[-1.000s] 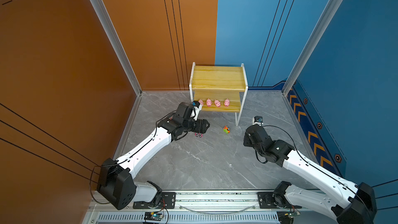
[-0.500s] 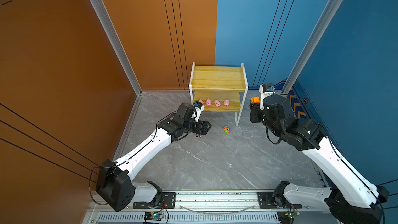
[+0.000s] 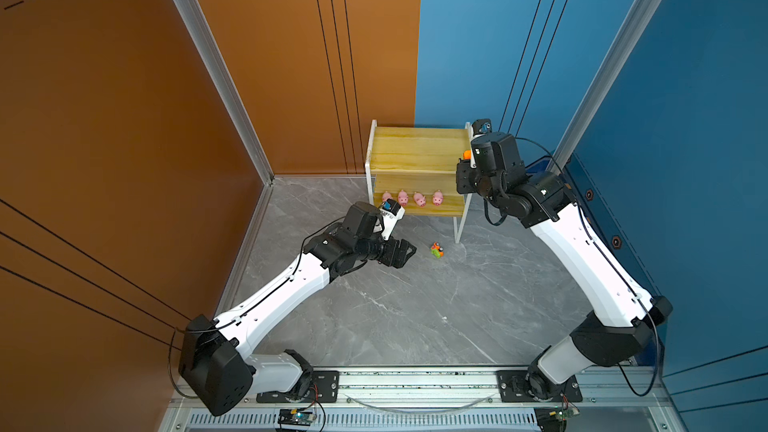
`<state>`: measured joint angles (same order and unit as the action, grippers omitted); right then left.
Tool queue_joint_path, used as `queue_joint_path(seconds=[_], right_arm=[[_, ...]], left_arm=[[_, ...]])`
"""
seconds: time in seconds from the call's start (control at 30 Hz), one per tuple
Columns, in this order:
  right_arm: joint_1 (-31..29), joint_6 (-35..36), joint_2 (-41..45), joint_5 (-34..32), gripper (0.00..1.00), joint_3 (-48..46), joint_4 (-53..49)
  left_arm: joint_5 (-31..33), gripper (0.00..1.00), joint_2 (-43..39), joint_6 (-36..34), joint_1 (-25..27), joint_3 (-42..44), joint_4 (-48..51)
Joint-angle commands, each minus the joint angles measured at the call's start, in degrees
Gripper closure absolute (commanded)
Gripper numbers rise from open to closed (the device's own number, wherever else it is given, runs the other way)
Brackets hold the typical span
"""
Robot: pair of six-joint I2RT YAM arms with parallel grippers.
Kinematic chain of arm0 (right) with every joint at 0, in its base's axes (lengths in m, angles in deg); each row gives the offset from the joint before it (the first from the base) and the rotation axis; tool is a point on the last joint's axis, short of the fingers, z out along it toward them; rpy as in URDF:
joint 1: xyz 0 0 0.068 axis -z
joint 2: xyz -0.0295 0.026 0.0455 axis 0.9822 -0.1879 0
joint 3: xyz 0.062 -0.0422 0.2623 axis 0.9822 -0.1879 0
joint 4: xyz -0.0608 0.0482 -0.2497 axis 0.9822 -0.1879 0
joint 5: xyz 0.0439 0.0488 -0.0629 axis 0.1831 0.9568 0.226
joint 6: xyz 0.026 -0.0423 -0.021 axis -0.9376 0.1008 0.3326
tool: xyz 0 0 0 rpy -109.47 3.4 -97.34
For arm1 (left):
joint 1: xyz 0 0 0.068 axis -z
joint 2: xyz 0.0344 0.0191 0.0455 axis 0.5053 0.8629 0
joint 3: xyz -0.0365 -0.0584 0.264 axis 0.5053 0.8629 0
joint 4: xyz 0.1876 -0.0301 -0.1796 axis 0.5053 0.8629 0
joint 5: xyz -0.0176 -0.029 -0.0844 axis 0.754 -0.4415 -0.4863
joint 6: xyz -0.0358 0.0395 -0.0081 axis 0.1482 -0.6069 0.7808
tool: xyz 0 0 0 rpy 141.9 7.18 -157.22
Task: Place and organize the plastic toys onto the shelf
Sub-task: 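Carry the mixer truck up over the top shelf tier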
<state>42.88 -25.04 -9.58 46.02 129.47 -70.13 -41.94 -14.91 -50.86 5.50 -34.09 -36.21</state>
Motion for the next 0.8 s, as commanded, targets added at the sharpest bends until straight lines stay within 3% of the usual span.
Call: queue_joint_path(seconds=[0.0, 0.77], right_arm=[[0.58, 1.22, -1.88, 0.26, 0.75, 3.53, -2.52], [5.0, 0.72, -11.61, 0.1, 0.74, 9.25, -2.89]], left_arm=[[-1.17, 0.17, -1.42, -0.89, 0.48, 1.0, -0.25], [-1.18, 0.17, -1.26, -0.71, 0.72, 1.03, -0.33]])
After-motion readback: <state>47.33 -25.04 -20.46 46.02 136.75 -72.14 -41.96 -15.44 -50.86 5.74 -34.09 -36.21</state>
